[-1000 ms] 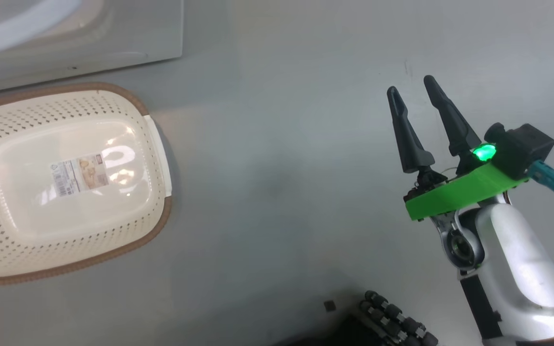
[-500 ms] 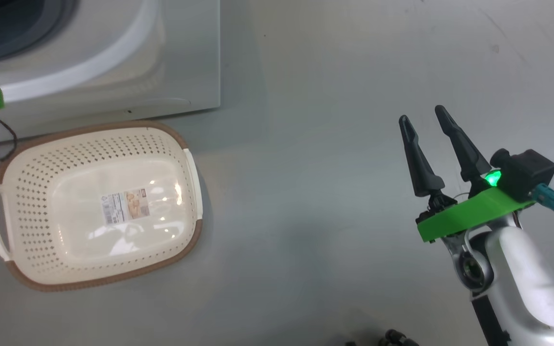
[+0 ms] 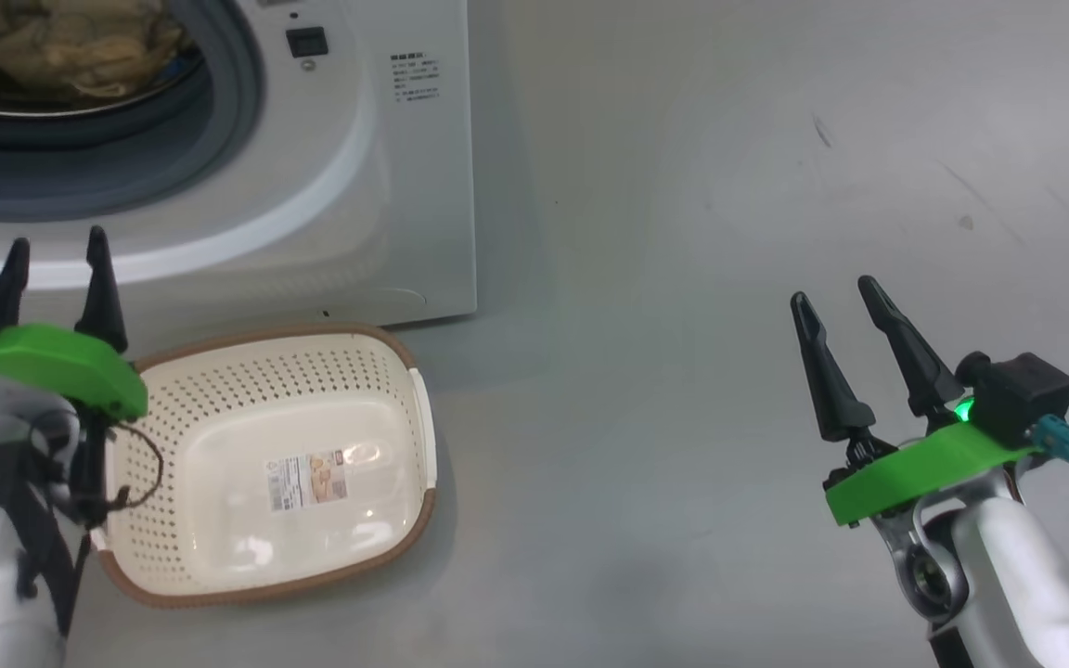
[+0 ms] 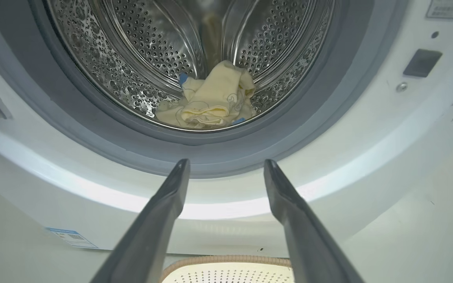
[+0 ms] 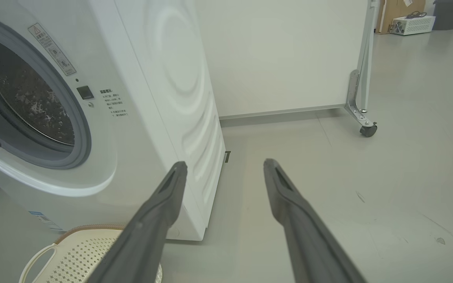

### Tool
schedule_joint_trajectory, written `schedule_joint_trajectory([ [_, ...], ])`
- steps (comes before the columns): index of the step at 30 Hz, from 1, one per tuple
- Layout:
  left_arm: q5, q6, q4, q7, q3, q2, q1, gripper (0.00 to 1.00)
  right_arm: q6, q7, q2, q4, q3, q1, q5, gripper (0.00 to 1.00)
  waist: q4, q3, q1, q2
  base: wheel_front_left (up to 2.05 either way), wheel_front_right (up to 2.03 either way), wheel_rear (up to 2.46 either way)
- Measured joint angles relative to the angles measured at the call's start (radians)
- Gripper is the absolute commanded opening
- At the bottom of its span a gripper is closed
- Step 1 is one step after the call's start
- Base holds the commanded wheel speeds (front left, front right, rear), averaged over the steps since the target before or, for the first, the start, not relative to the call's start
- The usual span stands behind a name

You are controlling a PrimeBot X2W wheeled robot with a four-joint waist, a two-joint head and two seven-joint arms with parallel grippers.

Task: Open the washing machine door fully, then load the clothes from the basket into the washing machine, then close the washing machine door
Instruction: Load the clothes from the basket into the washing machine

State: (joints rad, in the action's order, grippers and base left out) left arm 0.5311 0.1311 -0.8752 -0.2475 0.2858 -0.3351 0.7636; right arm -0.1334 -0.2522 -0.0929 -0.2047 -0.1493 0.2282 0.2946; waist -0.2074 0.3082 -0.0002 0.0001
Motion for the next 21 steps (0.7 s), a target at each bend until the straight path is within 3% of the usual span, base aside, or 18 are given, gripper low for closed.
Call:
schedule_joint_trajectory([
  [12,-0.005,-0.068,0.293,0.0,-0.033,0.045,-0.329,1.0,0.0,0.0,-0.011,-0.001,0.036,-0.098,-0.014,1.0,0.058,-0.169,0.0,0.0,0.0,0.0,0.0],
  [21,-0.023,-0.092,0.415,0.0,-0.062,0.096,-0.523,1.0,0.0,0.0,-0.008,-0.002,0.056,-0.168,-0.015,1.0,0.093,-0.27,0.0,0.0,0.0,0.0,0.0],
])
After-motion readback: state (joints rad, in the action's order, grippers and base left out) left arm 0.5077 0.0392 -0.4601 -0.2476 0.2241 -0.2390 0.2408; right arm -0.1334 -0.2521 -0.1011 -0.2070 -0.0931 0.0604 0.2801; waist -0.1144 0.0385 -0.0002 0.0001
